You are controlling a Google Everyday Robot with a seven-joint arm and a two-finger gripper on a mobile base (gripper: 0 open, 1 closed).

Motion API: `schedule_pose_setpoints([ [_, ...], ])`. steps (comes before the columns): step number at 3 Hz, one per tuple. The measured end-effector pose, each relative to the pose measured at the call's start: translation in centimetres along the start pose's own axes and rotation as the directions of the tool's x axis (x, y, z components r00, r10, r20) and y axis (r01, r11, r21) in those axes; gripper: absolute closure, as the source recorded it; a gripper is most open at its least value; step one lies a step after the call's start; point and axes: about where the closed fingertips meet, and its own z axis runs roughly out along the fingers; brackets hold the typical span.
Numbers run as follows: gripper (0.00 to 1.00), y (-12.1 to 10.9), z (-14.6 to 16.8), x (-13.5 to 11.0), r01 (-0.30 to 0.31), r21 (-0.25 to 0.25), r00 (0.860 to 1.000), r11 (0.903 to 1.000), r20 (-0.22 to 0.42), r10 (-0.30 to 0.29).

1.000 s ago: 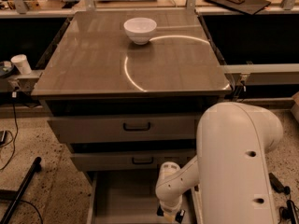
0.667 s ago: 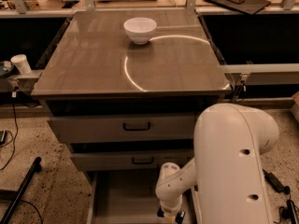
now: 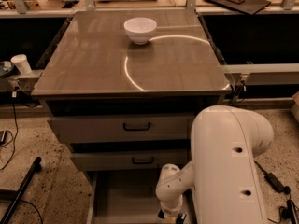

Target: Place rxbar blueberry into bottom drawer

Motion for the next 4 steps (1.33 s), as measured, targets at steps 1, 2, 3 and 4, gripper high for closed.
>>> schedule_pose_setpoints([
  [1,1.00,-0.2,0.7,0.0,-0.014,0.009,1.000,0.9999,-0.023,0.014],
  [2,1.00,-0.5,1.2,-0.1,-0.021,0.048,0.998,0.9986,-0.054,0.023],
  [3,1.00,-1.3,1.2,0.2,-0.083,0.153,0.993,0.9847,-0.069,0.095],
  [4,1.00,-1.4,1.4,0.4,-0.083,0.146,0.993,0.9859,-0.070,0.094],
])
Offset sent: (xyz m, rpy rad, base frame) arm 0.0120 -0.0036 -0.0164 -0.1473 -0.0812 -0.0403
